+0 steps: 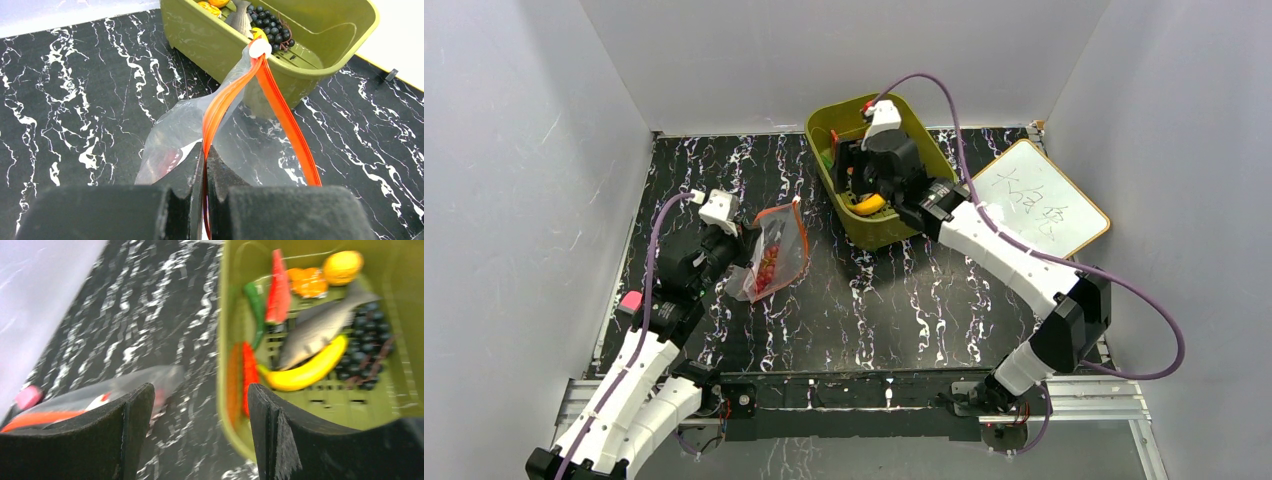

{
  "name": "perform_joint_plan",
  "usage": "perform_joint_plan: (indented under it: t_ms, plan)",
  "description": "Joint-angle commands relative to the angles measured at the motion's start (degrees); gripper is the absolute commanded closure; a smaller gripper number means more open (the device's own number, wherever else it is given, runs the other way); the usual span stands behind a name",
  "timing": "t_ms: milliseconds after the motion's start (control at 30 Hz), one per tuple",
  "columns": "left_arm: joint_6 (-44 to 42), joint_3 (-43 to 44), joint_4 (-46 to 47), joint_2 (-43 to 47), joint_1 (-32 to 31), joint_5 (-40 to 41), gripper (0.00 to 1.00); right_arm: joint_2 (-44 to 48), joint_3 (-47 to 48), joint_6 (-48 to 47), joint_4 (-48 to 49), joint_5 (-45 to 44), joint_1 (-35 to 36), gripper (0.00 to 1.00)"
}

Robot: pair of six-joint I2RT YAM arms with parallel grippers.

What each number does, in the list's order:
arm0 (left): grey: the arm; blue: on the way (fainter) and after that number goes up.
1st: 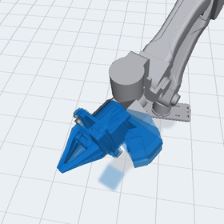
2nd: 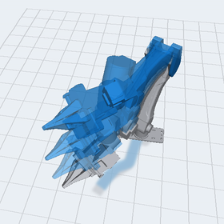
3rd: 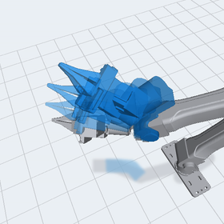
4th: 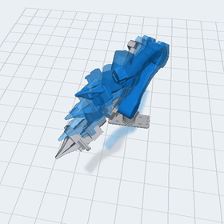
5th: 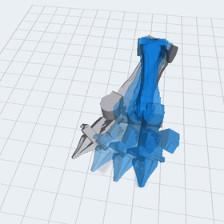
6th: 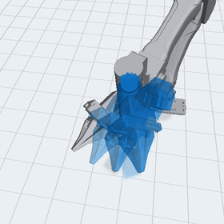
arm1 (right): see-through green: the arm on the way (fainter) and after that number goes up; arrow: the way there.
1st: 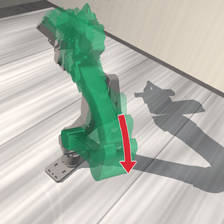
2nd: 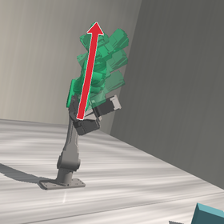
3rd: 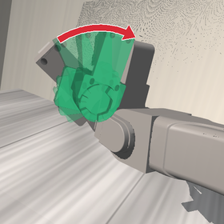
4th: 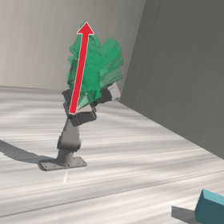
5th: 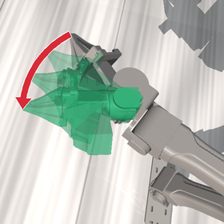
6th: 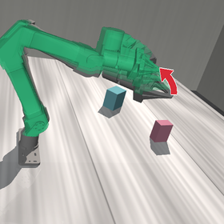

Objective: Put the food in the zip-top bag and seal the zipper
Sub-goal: Pick up the fake fish from the bin.

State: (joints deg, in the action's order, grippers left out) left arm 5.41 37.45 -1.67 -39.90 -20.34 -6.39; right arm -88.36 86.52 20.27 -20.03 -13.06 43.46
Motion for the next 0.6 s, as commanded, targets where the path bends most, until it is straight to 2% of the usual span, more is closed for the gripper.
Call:
perform_joint_plan:
  t_ms: [0, 367, 567]
  plan:
    - [-3.01, -0.57, 1.52, 1.87, 0.13, 0.18, 1.0, -2.7, 3.79, -7.4, 0.88, -5.32, -5.12, 0.34]
    - [-2.2, -2.08, 2.03, 2.49, 0.08, -1.01, 1.0, -20.7, 15.21, -14.9, -1.11, -8.55, -13.02, 0.4]
    - [-2.47, -2.28, 2.2, 2.55, 0.11, -0.57, 1.0, -31.47, 24.77, -18.59, -3.25, -10.4, -15.37, 0.44]
